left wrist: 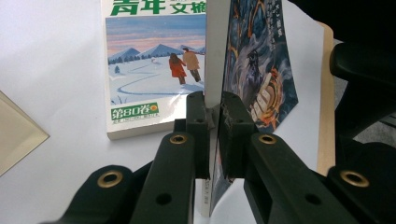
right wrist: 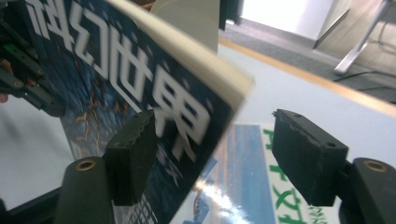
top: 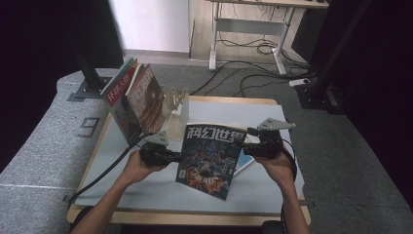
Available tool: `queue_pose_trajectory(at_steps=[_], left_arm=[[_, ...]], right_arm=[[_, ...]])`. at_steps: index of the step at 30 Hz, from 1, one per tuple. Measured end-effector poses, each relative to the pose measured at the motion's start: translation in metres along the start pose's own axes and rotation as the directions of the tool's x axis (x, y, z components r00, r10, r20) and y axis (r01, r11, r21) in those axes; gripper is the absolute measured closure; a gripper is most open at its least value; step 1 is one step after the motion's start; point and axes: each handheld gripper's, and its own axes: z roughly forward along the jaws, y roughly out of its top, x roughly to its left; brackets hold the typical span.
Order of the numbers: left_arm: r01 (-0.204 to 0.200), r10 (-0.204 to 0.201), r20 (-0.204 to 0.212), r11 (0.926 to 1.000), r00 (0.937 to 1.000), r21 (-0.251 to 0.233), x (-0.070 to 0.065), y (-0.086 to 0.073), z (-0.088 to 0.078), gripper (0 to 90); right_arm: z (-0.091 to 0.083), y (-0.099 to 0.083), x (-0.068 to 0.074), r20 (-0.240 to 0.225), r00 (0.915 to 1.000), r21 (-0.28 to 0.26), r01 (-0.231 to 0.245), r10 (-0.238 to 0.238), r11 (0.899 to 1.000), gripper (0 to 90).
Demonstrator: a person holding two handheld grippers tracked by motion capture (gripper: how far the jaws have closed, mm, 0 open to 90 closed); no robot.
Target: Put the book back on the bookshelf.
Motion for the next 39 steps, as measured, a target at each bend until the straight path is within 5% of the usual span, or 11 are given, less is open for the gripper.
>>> queue_pose_trajectory(at_steps=[7, 12, 18, 23, 31, 39], left_arm=[[-0.012, 0.012, 0.008, 0.9999, 0.9999, -0.005, -0.002, -0.003, -0.004, 84.0], [-0.018, 0.018, 0.009, 0.9998, 0.9998, -0.007, -0.003, -0.004, -0.006, 84.0], [-0.017, 0.018, 0.016, 0.9997, 0.9997, -0.015, -0.003, -0.008, -0.009, 83.8], [-0.029, 0.029, 0.042, 0.9995, 0.9987, -0.008, -0.003, -0.008, -0.013, 82.2], [-0.065, 0.067, -0.064, 0.9976, 0.9957, 0.023, 0.0, 0.001, -0.004, 68.8], [-0.015, 0.014, -0.074, 0.9998, 0.9972, -0.016, 0.011, 0.009, 0.006, 57.5]], right_arm=[[0.018, -0.016, -0.002, -0.106, 0.994, 0.032, -0.023, 0.026, 0.999, 32.4], [0.022, -0.017, 0.001, -0.197, 0.9798, 0.026, -0.028, 0.033, 0.999, 57.6], [0.017, -0.013, 0.003, -0.276, 0.9604, 0.017, -0.035, 0.038, 0.999, 74.3], [0.013, -0.009, 0.007, -0.309, 0.9508, 0.014, -0.015, 0.019, 1.0, 80.7], [0.013, -0.003, 0.015, -0.305, 0.952, 0.009, 0.035, -0.031, 0.999, 81.5], [0.011, -0.002, 0.021, -0.303, 0.9502, 0.002, 0.077, -0.073, 0.997, 81.5]])
